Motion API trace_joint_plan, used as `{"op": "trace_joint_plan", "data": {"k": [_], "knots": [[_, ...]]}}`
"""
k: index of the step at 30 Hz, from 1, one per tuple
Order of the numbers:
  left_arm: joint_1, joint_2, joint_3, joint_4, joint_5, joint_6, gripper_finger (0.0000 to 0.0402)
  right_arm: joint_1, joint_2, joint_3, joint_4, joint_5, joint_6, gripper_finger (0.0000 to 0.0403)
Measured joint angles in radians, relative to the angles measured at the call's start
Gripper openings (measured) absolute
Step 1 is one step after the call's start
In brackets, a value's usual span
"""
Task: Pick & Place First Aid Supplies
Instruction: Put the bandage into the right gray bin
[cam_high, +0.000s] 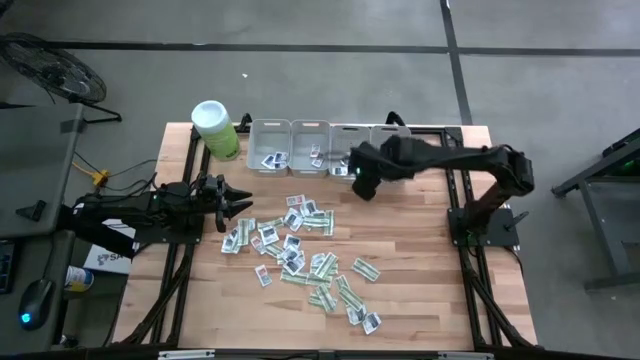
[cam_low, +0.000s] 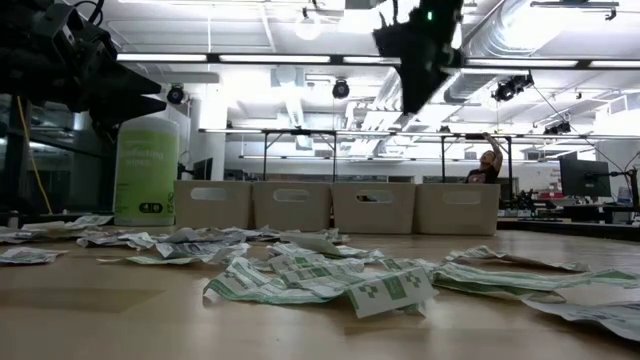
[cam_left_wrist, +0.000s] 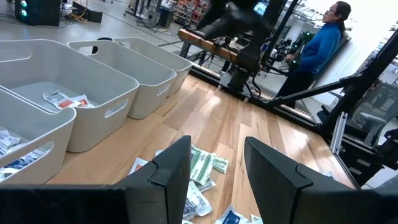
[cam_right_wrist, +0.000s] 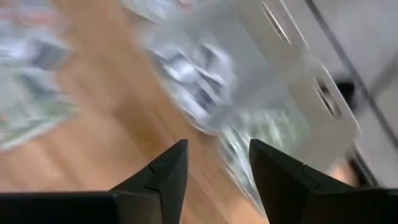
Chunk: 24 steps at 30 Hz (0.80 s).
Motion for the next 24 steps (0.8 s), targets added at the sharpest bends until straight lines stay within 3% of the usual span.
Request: {"op": "trace_joint_plan", "data": {"k": [5, 11, 14, 18, 24], "knots": [[0.000, 0.000, 0.000, 0.000, 0.000, 0.000, 0.0150, 0.116, -0.089, -0.113, 0.254, -0.028, -0.116, 0.0154], [0.000, 0.000, 0.000, 0.000, 0.000, 0.000, 0.0150, 0.200, -0.225, -0.375, 0.577, -0.062, -0.137, 0.0143], [0.000, 0.000, 0.000, 0.000, 0.000, 0.000, 0.0150, 0.227, -0.268, -0.483, 0.652, -0.075, -0.098, 0.0140], [0.000, 0.000, 0.000, 0.000, 0.000, 0.000, 0.0150, 0.261, -0.281, -0.576, 0.706, -0.180, -0.083, 0.0138], [0.000, 0.000, 0.000, 0.000, 0.000, 0.000, 0.0150, 0.344, -0.229, -0.612, 0.763, -0.283, -0.187, 0.0138]]}}
